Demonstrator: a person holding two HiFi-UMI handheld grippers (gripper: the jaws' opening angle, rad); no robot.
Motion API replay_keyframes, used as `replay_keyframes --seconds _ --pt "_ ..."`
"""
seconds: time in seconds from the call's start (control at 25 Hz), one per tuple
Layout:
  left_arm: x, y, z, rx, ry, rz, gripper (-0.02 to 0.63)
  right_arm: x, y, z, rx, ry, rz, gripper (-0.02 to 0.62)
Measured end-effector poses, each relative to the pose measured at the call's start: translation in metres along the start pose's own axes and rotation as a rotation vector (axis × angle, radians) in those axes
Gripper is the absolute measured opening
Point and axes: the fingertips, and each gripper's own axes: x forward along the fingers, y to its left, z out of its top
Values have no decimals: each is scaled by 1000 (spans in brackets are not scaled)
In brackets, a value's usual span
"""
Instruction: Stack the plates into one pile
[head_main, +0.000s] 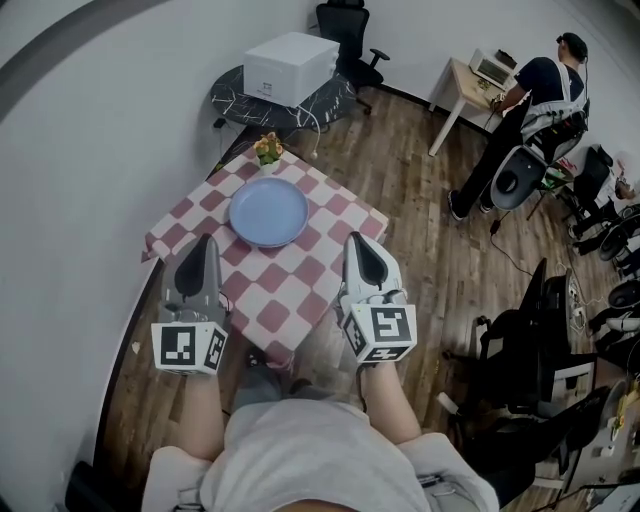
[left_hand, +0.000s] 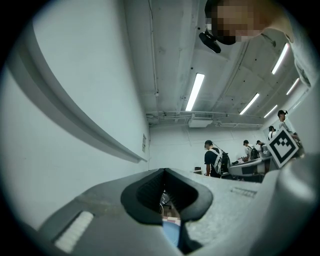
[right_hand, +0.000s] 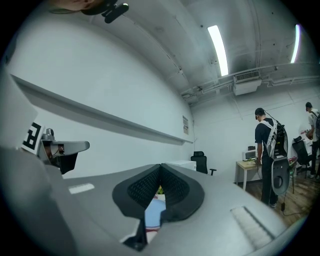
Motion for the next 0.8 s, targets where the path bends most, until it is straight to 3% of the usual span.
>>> replay_keyframes --seconds 0.8 --pt "9 -21 -8 -7 30 -10 2 -7 -12 -3 1 5 13 2"
